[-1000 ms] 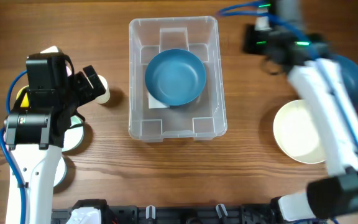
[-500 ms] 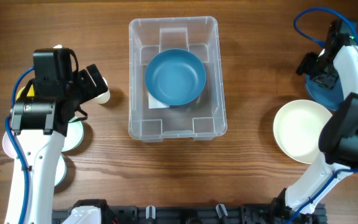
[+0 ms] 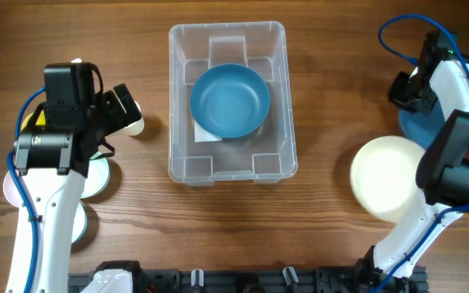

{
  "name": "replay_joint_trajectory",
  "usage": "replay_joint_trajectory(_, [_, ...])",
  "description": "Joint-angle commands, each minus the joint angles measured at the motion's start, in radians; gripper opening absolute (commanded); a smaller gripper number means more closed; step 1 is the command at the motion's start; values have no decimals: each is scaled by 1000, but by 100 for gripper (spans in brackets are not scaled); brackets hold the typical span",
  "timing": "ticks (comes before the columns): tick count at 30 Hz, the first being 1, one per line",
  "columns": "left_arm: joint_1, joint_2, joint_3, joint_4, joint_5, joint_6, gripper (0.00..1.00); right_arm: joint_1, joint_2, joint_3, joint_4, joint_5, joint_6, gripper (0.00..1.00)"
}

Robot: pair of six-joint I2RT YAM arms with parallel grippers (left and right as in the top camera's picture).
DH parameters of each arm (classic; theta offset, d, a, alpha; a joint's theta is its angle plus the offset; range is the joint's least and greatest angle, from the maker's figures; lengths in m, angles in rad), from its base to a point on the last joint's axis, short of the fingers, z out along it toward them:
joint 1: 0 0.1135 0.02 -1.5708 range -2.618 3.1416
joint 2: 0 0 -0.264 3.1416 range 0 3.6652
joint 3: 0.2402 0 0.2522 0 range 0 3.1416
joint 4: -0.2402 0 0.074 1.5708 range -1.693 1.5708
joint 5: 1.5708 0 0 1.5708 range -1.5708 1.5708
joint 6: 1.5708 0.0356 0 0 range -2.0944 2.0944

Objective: Pack container

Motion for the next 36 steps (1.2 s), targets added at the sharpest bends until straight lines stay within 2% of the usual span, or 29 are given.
replay_joint_trajectory(1, [6,8,14,3,-6,-13,100,7,15,-7,8,-16,12,4])
replay_joint_trajectory(6, [6,8,14,3,-6,-13,100,7,-2,46,8,-89,9,4])
replay_joint_trajectory(10, [6,8,14,3,-6,-13,100,47,-122,90,9,-147,-48,4])
replay_joint_trajectory(13, [6,8,14,3,-6,-13,100,137,-269,100,10,-174,-140,4])
replay_joint_trajectory(16, [6,8,14,2,-6,-13,100,295,-409,100,12,-174,-242,4])
replay_joint_trajectory(19, [6,8,14,2,-6,-13,100,476,-472,100,10,-174,-324,4])
replay_joint_trajectory(20, [6,8,14,2,-6,-12,100,586,-473,100,8,-174,-391,4])
replay_joint_trajectory(22, [6,8,14,2,-6,-12,100,715,-456,100,10,-173,-479,4])
replay_joint_trajectory(27, [25,7,15,-73,-6,-45,100,914,-378,100,48,-154,-604,4])
replay_joint_trajectory(31, [139,7,15,-122,-1,-69,100,971,-288,100,47,-159,-711,4])
replay_joint_trajectory(34, [158,5,15,-117,2,-69,100,977,-207,100,51,-216,-795,4])
replay_joint_trajectory(36, [157,5,15,-116,2,-68,100,977,-152,99,77,-219,-802,4])
